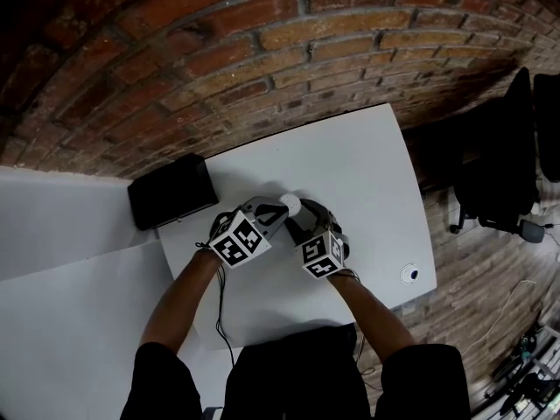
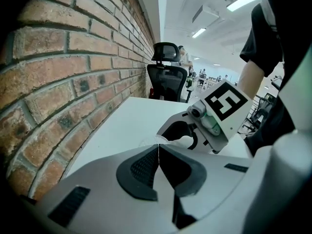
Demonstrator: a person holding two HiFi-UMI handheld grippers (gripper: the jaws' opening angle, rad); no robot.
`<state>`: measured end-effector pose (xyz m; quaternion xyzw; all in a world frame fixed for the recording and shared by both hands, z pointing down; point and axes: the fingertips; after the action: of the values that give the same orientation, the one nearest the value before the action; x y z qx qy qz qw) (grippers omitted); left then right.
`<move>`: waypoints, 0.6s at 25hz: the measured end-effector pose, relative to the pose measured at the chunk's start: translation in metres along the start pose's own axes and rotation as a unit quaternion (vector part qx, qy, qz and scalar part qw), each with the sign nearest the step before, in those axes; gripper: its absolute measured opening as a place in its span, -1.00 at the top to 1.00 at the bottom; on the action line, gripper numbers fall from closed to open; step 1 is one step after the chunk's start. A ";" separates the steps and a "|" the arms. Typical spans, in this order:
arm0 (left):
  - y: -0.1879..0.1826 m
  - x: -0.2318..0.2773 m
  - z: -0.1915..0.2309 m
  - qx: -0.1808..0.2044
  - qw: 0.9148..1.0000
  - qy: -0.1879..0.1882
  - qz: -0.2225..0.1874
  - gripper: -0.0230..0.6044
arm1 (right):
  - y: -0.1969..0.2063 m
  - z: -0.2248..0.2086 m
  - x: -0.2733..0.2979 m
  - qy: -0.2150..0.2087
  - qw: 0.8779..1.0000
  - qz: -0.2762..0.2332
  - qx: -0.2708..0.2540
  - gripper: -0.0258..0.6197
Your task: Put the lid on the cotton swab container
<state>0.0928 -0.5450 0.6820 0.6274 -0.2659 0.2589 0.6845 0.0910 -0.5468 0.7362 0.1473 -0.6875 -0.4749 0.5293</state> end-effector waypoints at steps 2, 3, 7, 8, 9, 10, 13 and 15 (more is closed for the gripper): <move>0.002 0.000 0.000 -0.008 1.000 -0.004 0.003 0.88 | -0.004 -0.001 -0.007 0.009 1.000 -0.012 0.003 0.19; 0.001 -0.001 0.000 -0.016 1.000 -0.006 0.003 0.88 | -0.006 0.000 -0.011 0.012 1.000 -0.017 0.005 0.19; -0.001 -0.001 0.001 -0.028 0.999 -0.020 -0.002 0.88 | -0.012 0.004 -0.025 0.016 1.000 -0.024 0.011 0.19; -0.003 -0.003 0.002 -0.027 0.999 -0.028 -0.010 0.88 | -0.012 0.006 -0.028 0.017 1.000 -0.023 0.013 0.19; -0.005 -0.007 0.002 -0.029 0.999 -0.039 -0.023 0.88 | -0.011 0.008 -0.032 0.019 0.999 -0.022 0.015 0.20; -0.009 -0.012 0.002 -0.034 0.997 -0.049 -0.038 0.88 | -0.011 0.010 -0.036 0.021 0.999 -0.021 0.017 0.22; -0.017 -0.029 0.000 -0.061 0.992 -0.072 -0.079 0.88 | -0.013 0.012 -0.050 0.032 0.999 -0.023 0.020 0.36; -0.020 -0.042 -0.006 -0.066 0.989 -0.090 -0.098 0.88 | -0.014 0.017 -0.061 0.038 0.999 -0.023 0.020 0.55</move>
<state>0.0762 -0.5411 0.6385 0.6245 -0.2803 0.1153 0.7198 0.0960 -0.5023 0.6887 0.1916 -0.6728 -0.4667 0.5411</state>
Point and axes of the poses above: the fingertips, and each gripper's own axes: x forward along the fingers, z to its left, y out of its underside, and after that the axes turned 2 degrees about -z, right-handed
